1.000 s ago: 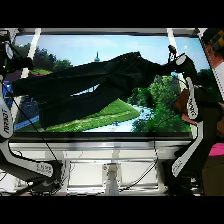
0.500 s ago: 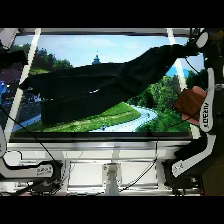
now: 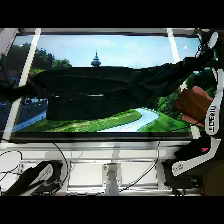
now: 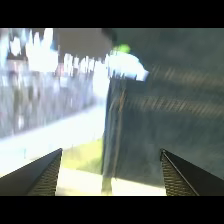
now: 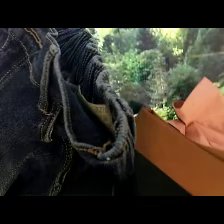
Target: Fold the clothes and pants, and hang the long-sleeved shirts on hangers.
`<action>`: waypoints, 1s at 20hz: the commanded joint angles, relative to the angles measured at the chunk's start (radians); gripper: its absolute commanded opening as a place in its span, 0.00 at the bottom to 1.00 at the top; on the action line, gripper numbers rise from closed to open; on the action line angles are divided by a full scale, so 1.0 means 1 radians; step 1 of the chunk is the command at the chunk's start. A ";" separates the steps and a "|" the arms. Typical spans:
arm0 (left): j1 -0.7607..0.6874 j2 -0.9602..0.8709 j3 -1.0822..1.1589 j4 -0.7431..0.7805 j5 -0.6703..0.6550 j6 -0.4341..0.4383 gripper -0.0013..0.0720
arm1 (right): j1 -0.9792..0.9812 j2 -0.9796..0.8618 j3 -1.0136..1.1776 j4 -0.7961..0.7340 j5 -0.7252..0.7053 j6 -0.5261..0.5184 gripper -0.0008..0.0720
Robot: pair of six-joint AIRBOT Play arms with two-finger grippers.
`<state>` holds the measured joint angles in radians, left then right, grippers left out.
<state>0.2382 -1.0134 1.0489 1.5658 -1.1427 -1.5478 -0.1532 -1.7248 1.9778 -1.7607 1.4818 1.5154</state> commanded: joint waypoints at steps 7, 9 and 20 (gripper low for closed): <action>0.046 -0.055 -0.301 -0.011 0.235 0.011 0.97 | -0.010 0.001 -0.005 0.038 -0.034 -0.010 0.07; 0.046 -0.129 -0.290 -0.045 0.251 0.011 0.97 | -0.010 0.001 -0.005 0.037 -0.035 -0.010 0.07; 0.055 -0.407 -0.045 -0.131 0.276 0.096 0.94 | -0.010 0.001 -0.005 0.037 -0.060 -0.016 0.07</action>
<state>0.2909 -1.3598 0.9512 1.4940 -0.8776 -1.5002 -0.1623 -1.7237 1.9732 -1.7237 1.4269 1.4994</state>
